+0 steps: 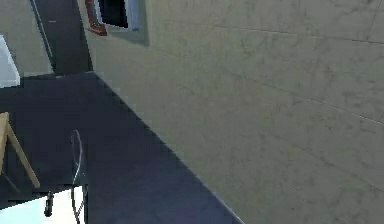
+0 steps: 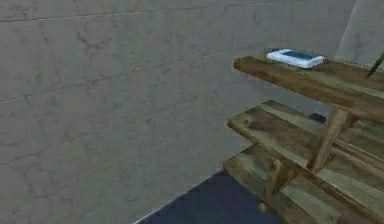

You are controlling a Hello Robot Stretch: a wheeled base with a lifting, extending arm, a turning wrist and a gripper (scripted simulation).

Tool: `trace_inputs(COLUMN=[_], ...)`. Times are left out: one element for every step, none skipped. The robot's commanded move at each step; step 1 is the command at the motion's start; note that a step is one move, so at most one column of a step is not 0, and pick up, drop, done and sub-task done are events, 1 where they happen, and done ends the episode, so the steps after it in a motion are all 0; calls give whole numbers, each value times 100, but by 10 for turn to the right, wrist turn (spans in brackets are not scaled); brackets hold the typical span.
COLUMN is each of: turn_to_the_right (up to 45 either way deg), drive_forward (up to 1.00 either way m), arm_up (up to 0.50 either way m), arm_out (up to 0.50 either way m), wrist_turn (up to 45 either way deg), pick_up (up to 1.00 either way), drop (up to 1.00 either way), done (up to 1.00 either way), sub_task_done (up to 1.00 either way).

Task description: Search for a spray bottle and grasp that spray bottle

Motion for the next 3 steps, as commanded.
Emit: trace_inputs(turn_to_the_right=[-300, -30, 0], drive_forward=[0, 0, 45], arm_up=[0, 0, 0], arm_out=[0, 0, 0], wrist_turn=[0, 0, 0], pick_up=[0, 0, 0], drop=[0, 0, 0], done=[0, 0, 0], sub_task_done=[0, 0, 0])
